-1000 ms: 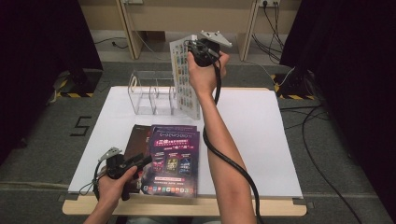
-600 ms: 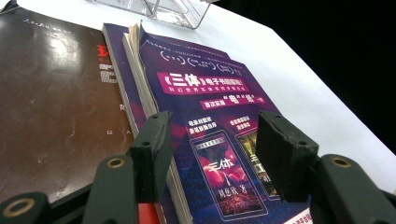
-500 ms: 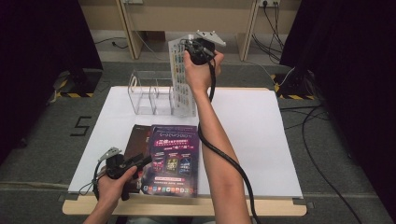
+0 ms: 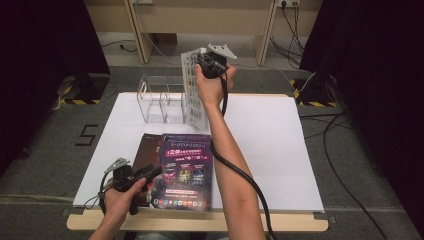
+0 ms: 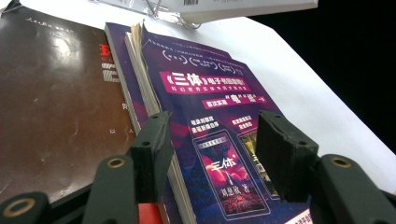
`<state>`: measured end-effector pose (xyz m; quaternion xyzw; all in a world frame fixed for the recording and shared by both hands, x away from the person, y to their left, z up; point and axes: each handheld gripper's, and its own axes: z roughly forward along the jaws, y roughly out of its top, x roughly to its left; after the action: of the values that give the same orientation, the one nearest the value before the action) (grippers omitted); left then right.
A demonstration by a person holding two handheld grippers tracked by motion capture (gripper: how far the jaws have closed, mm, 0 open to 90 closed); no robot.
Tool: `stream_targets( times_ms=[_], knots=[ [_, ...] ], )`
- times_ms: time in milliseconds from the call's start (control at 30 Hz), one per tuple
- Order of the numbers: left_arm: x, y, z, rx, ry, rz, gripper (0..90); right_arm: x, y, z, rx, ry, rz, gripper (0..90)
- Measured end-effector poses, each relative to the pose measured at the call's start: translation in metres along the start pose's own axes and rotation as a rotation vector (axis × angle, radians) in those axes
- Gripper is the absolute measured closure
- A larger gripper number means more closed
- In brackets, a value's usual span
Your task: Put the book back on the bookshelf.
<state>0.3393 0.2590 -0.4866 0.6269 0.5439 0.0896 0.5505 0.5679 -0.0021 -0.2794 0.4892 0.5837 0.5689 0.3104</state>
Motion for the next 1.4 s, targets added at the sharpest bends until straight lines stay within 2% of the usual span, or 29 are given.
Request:
stream_targets(
  times_ms=[233,367,633,767,1000,1400],
  knots=[
    [-0.001,0.0,0.0,-0.002,-0.002,0.0,44.9,0.0,-0.007,-0.01,-0.014,0.006,-0.03,73.5],
    [-0.002,0.0,0.0,-0.001,-0.002,-0.001,44.9,-0.004,-0.011,-0.023,-0.009,0.027,-0.057,73.3],
    [-0.003,0.0,0.0,-0.003,-0.002,0.0,44.9,-0.017,-0.016,-0.054,0.053,0.05,-0.053,73.1],
    [-0.003,0.0,-0.001,-0.006,0.001,-0.004,44.9,-0.02,-0.018,-0.068,0.087,0.055,-0.057,73.1],
    [-0.002,0.0,-0.001,-0.009,0.001,-0.01,44.9,-0.025,-0.028,-0.093,0.114,0.059,-0.063,72.7],
    [-0.003,-0.001,0.001,-0.004,-0.005,-0.013,44.9,-0.026,-0.036,-0.107,0.158,0.069,-0.076,70.0]
  ],
)
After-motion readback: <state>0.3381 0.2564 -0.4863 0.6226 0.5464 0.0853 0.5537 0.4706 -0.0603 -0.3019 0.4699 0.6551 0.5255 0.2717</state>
